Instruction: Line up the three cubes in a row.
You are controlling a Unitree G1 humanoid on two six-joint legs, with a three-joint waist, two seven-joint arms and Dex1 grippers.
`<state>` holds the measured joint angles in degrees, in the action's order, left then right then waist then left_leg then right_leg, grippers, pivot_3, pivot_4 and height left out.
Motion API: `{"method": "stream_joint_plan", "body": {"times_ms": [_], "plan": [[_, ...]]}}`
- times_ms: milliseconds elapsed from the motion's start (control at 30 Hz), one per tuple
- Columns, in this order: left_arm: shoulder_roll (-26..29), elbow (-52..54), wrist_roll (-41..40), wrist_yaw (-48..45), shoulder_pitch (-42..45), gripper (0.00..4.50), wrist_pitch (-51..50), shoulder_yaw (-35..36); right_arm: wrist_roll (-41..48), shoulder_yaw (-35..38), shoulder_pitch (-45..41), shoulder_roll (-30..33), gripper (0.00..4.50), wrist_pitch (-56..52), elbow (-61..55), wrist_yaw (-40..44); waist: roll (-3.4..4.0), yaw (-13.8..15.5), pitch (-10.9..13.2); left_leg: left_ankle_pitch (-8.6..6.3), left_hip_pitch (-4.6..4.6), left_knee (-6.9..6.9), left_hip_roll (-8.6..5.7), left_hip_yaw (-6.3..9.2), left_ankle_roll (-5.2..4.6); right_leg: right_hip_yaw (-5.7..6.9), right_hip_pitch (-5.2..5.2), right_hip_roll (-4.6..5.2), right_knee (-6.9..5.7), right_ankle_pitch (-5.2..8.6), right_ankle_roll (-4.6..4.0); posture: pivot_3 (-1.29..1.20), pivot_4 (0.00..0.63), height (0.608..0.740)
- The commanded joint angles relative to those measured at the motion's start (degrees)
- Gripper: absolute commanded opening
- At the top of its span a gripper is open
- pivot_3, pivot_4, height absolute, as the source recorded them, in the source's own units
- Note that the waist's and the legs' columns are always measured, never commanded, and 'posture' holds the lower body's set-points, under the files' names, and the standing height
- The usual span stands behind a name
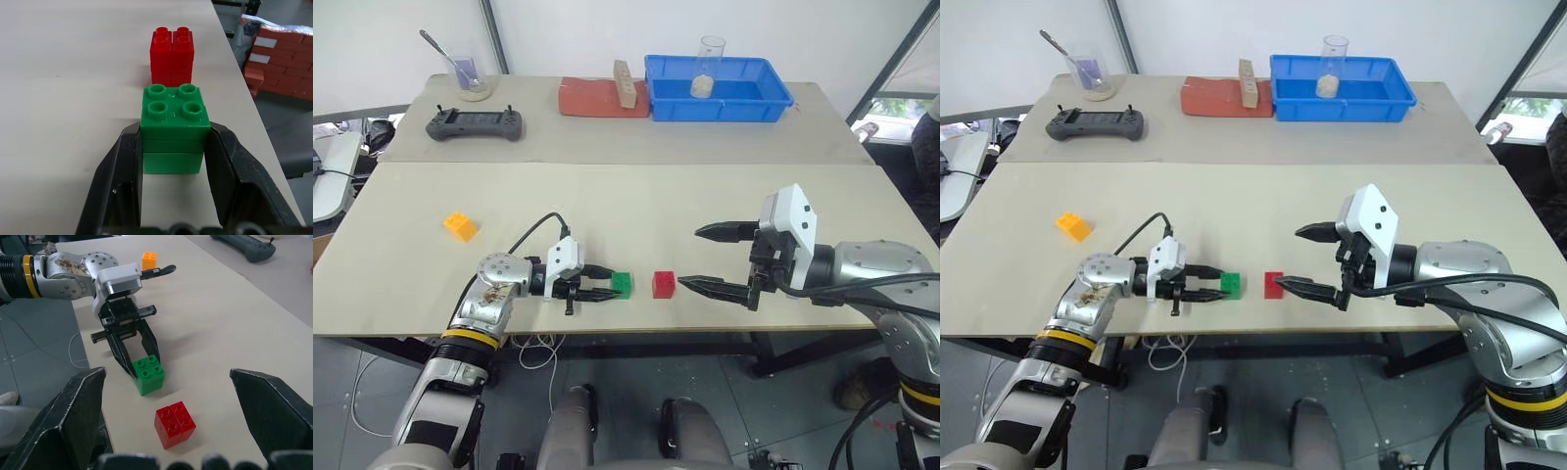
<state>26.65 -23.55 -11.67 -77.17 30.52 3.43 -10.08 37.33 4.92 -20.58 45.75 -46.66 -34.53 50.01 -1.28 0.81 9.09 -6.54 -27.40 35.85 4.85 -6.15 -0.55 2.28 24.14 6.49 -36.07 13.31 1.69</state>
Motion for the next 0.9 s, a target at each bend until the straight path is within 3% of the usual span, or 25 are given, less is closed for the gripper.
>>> {"method": "stream_joint_plan", "body": {"times_ms": [33,267,300,467,600,700,767,900], "plan": [[-0.8,-1.9,0.6,-0.6,1.3,1.27,2.5,-0.7,0.1,1.3,0.5,1.0,4.50,2.4,-0.6,0.5,0.00,0.0,0.0,0.00,0.01,0.00,0.00,0.00,0.00,0.00,-0.01,0.00,0.00,0.00,0.00,0.00,0.150,0.740],[-2.3,-4.9,1.1,-1.5,2.4,1.27,4.5,-1.2,-0.1,0.7,0.2,1.1,4.50,3.0,-0.1,0.2,0.00,0.0,0.0,0.00,0.01,0.02,0.00,0.01,-0.01,0.00,-0.02,-0.01,-0.02,0.00,0.02,0.00,0.150,0.740],[-2.2,-4.7,0.9,-1.7,2.2,2.29,4.3,-1.2,-0.1,0.6,0.0,1.0,4.50,2.9,0.0,0.1,0.00,0.1,0.0,0.00,0.01,0.03,0.00,0.01,-0.01,0.00,-0.01,0.00,-0.02,0.00,0.02,0.00,0.150,0.740],[-1.5,-4.1,0.3,-0.6,2.0,4.48,3.3,0.0,-0.1,-0.1,-0.8,0.7,4.50,2.9,0.4,-0.3,0.00,-0.1,0.0,0.01,0.00,0.02,0.01,0.01,-0.02,0.00,0.00,-0.01,-0.03,0.00,0.01,0.00,0.150,0.740],[0.4,2.0,-2.1,3.7,-0.3,4.48,-1.9,3.7,0.4,-1.5,-2.3,-0.6,4.50,2.9,1.1,-0.5,0.00,-0.4,0.0,0.01,0.00,0.01,0.02,0.01,-0.02,-0.01,0.02,-0.02,-0.05,0.00,0.02,0.00,0.150,0.740],[1.0,10.6,-4.0,12.2,-5.6,4.48,-7.1,9.0,0.7,-3.7,-4.9,-2.6,4.50,2.3,1.3,-1.2,0.00,-0.7,0.0,0.02,0.01,-0.01,0.04,0.01,-0.05,-0.04,0.04,-0.03,-0.09,-0.04,0.08,0.00,0.150,0.740],[0.1,14.3,-3.9,19.5,-8.6,4.48,-8.8,12.7,0.9,-4.7,-6.6,-3.9,4.50,1.8,1.6,-1.7,0.00,-0.8,0.0,0.06,0.02,-0.01,0.05,0.03,-0.12,-0.03,0.04,-0.04,-0.12,-0.10,0.19,0.00,0.150,0.740],[-2.4,18.8,2.4,44.7,-17.6,4.48,-5.9,26.0,-0.5,-7.9,-10.6,-6.9,4.50,3.2,4.6,-1.4,0.00,-1.1,0.0,0.02,0.06,-0.03,0.05,0.02,-0.05,-0.05,0.02,-0.02,-0.11,-0.11,0.19,0.00,0.150,0.740]]}}
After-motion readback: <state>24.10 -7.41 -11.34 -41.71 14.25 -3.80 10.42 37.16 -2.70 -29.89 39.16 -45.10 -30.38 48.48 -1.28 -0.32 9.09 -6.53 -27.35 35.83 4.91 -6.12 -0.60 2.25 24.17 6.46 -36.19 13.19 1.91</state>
